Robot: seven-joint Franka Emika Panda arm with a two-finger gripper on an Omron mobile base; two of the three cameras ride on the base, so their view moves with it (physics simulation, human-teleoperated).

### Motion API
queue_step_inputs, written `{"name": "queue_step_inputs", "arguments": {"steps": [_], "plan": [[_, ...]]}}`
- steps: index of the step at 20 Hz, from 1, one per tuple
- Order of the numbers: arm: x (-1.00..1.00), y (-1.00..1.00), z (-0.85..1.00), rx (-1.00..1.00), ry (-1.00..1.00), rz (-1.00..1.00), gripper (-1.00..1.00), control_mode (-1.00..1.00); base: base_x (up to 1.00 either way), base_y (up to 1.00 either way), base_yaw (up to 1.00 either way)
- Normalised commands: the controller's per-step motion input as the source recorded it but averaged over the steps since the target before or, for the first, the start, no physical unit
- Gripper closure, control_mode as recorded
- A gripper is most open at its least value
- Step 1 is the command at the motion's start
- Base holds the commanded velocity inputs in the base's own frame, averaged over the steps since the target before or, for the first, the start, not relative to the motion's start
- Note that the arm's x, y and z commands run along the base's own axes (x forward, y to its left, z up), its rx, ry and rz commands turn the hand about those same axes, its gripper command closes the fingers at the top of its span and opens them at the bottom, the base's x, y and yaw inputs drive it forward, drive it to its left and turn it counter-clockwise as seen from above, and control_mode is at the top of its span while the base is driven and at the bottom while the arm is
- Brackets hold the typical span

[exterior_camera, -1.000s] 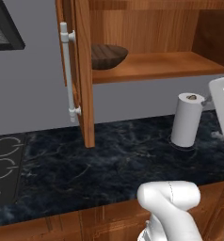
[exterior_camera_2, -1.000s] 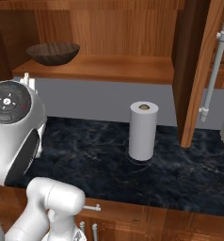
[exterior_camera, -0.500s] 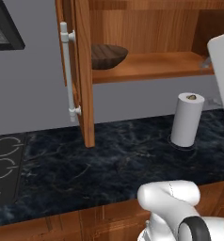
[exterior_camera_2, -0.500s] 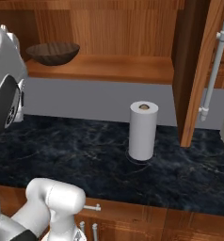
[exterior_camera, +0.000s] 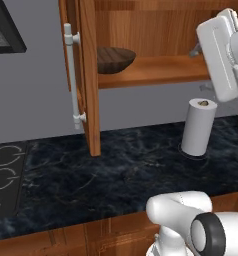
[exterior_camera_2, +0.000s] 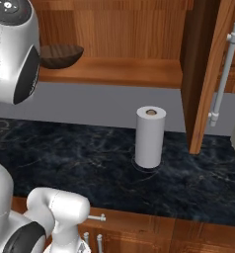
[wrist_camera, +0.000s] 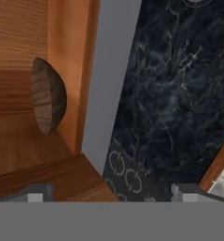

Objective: Pick up the bowls from the cabinet and place each bowl in front of a stool on the dining counter.

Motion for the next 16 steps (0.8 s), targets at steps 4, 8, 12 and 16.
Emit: {"name": "queue_step_inputs", "arguments": {"steps": [4, 8, 12, 16], "plan": [[0.77, 0.47, -0.14, 0.0, 0.0, 0.07, -1.0, -1.0, 0.0, 0.0, 0.0], [0.79, 0.47, -0.11, 0.0, 0.0, 0.03, -1.0, -1.0, 0.0, 0.0, 0.0], [0.85, 0.24, -0.1, 0.0, 0.0, 0.0, -1.0, -1.0, 0.0, 0.0, 0.0], [0.85, 0.03, -0.15, 0.0, 0.0, 0.0, -1.0, -1.0, 0.0, 0.0, 0.0]]}}
